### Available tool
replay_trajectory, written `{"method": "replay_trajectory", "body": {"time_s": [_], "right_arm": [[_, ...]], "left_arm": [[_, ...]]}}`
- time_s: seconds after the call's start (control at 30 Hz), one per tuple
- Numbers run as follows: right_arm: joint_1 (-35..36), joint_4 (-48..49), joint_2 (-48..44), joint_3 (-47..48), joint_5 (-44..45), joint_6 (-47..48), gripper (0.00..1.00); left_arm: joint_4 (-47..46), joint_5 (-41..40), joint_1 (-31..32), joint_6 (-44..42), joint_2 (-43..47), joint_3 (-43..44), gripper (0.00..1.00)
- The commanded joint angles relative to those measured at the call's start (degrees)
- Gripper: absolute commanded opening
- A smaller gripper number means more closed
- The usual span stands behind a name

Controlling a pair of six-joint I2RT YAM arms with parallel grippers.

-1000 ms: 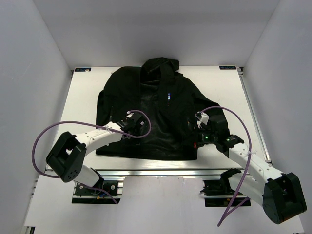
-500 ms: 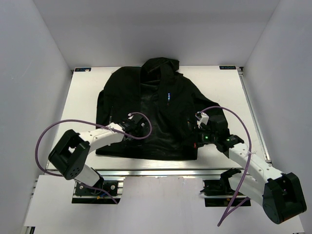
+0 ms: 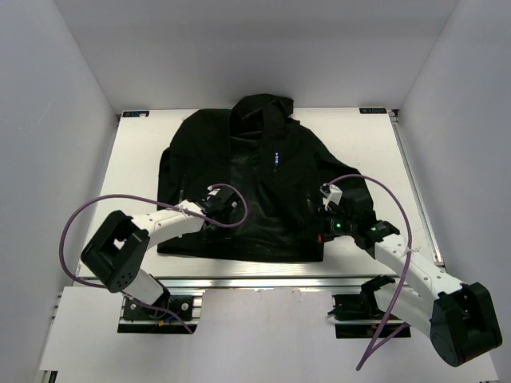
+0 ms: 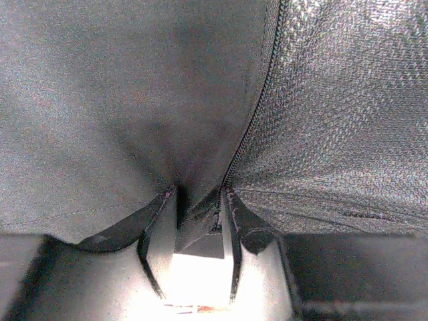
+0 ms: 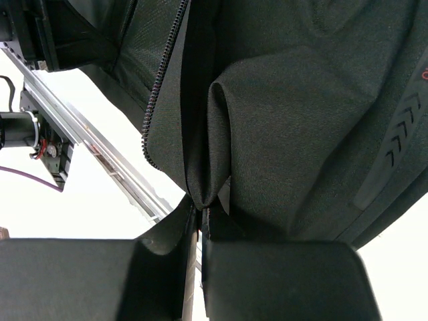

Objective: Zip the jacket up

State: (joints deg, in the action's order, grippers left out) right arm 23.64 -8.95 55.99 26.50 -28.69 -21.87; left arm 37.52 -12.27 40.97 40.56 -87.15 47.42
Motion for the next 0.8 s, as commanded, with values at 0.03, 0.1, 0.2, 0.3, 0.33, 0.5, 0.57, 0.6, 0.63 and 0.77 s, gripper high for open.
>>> {"method": "replay_trajectory", "body": {"time_s": [0.03,0.1,0.2,0.3,0.33,0.5,0.57,0.6,0.63,0.77], "right_arm": [[-0.3,0.6,0.2,1.7,0.7,0.6,0.00],[-0.3,0.6,0.3,1.9,0.7,0.8,0.00],[-0.3,0.5,0.6,1.9,0.7,0.9,0.00],[-0.3,0.4,1.1,2.1,0.5,0.9,0.00],[-0.3,0.3,1.1,2.3,0.4,1.0,0.00],[-0.4,0.2,1.3,2.3,0.1,1.2,0.00],[-0.4,0.4,1.4,2.3,0.0,1.4,0.00],[-0.3,1.0,1.4,2.2,-0.2,1.3,0.00],[-0.3,1.2,1.4,2.3,-0.5,1.2,0.00],[-0.3,3.5,1.3,3.2,-3.3,1.2,0.00]], "left_arm": [[0.6,0.3,-0.2,0.2,3.0,0.6,0.41],[1.0,0.1,-0.2,0.2,4.0,0.5,0.40],[-0.6,1.1,-0.2,0.1,5.1,-0.2,0.23],[-1.4,3.7,-0.2,-0.1,4.4,-0.8,0.11],[-1.3,3.6,-0.2,0.0,4.2,-0.8,0.01],[-1.8,4.1,-0.2,-0.7,4.2,-0.4,0.00],[-2.2,4.5,-0.3,-1.4,5.3,-0.3,0.00],[-2.6,5.5,-0.2,-1.8,5.9,-0.1,0.00],[-3.0,6.1,-0.2,-2.0,6.6,0.0,0.00],[-5.2,9.8,-0.2,-5.3,12.7,1.0,0.00]]}}
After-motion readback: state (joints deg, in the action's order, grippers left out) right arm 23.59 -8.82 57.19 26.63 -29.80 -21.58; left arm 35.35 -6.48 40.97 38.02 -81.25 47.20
